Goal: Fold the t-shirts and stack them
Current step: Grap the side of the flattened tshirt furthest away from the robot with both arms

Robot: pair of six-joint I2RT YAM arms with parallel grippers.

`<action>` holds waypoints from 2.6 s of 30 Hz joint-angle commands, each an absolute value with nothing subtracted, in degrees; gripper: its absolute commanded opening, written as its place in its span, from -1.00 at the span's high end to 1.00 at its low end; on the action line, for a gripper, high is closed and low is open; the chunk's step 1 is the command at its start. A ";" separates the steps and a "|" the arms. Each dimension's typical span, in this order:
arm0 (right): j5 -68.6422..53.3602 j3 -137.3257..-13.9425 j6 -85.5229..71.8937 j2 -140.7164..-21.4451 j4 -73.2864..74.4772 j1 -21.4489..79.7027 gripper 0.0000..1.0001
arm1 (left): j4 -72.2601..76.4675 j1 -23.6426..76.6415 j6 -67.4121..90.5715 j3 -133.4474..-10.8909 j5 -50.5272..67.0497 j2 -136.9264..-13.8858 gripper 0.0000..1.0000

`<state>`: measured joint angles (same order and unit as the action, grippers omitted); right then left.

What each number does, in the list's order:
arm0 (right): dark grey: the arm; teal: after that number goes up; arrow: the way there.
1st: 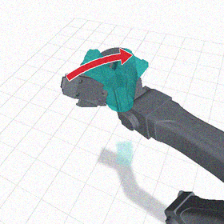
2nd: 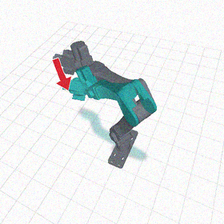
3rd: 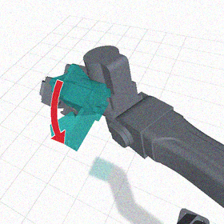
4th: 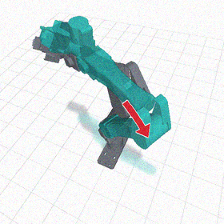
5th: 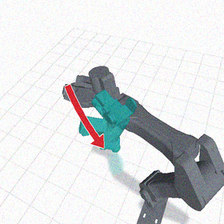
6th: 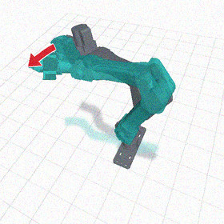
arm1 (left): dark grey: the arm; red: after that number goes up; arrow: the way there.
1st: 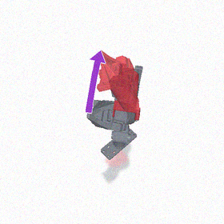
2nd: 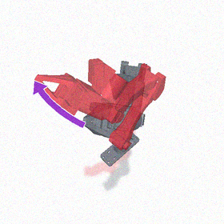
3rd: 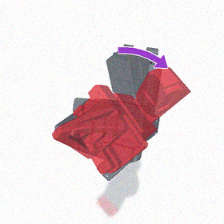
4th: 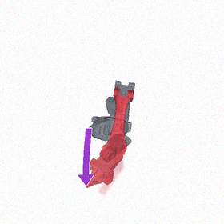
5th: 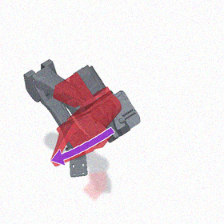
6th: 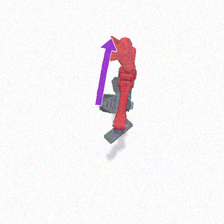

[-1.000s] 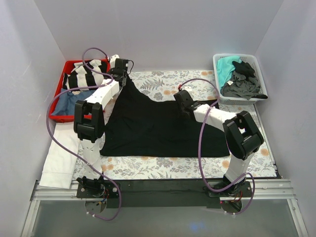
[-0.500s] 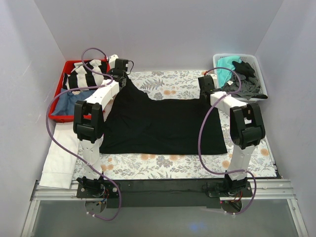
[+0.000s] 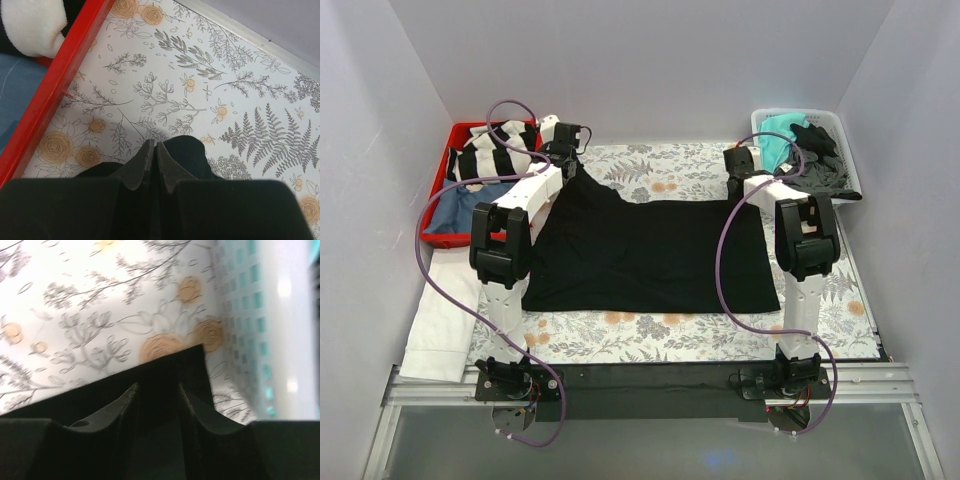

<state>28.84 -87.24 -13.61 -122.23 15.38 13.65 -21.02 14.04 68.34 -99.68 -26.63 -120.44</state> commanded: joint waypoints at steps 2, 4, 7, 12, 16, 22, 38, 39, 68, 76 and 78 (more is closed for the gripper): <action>29.71 -90.44 -13.45 -122.78 16.35 11.43 0.14 | -21.97 13.54 69.52 -98.79 -31.28 -118.74 1.00; 29.36 -90.88 -13.19 -123.13 16.35 10.81 0.14 | -22.41 13.18 70.22 -98.44 -32.16 -118.57 1.00; 28.66 -91.49 -12.92 -123.75 16.43 10.46 0.14 | -23.11 12.66 71.10 -98.09 -32.78 -118.30 1.00; 26.64 -94.13 -12.92 -126.29 17.75 9.85 0.12 | -23.73 12.13 71.72 -97.56 -33.57 -117.95 1.00; 25.75 -96.24 -13.18 -127.97 19.86 9.76 0.10 | -23.73 11.87 71.63 -97.91 -33.14 -118.04 1.00; 23.56 -98.08 -13.18 -129.64 22.41 9.49 -0.14 | -24.08 11.25 72.07 -98.44 -33.05 -117.77 1.00; 14.60 -102.22 -13.80 -133.68 27.16 9.23 0.29 | -25.49 10.28 74.00 -98.70 -36.47 -116.89 1.00; 14.24 -102.30 -13.80 -133.77 27.25 9.14 0.31 | -25.84 10.28 74.53 -98.61 -37.08 -116.72 1.00; 20.65 -95.81 -15.38 -121.30 25.93 9.05 0.97 | -23.47 9.67 73.57 -97.74 -29.10 -110.84 1.00; 20.92 -89.40 -15.91 -114.36 23.82 8.96 0.97 | -21.88 10.02 72.07 -93.70 -25.75 -106.09 1.00; 21.27 -88.07 -16.26 -112.95 23.38 9.05 0.97 | -21.97 10.28 72.24 -92.73 -25.58 -104.60 1.00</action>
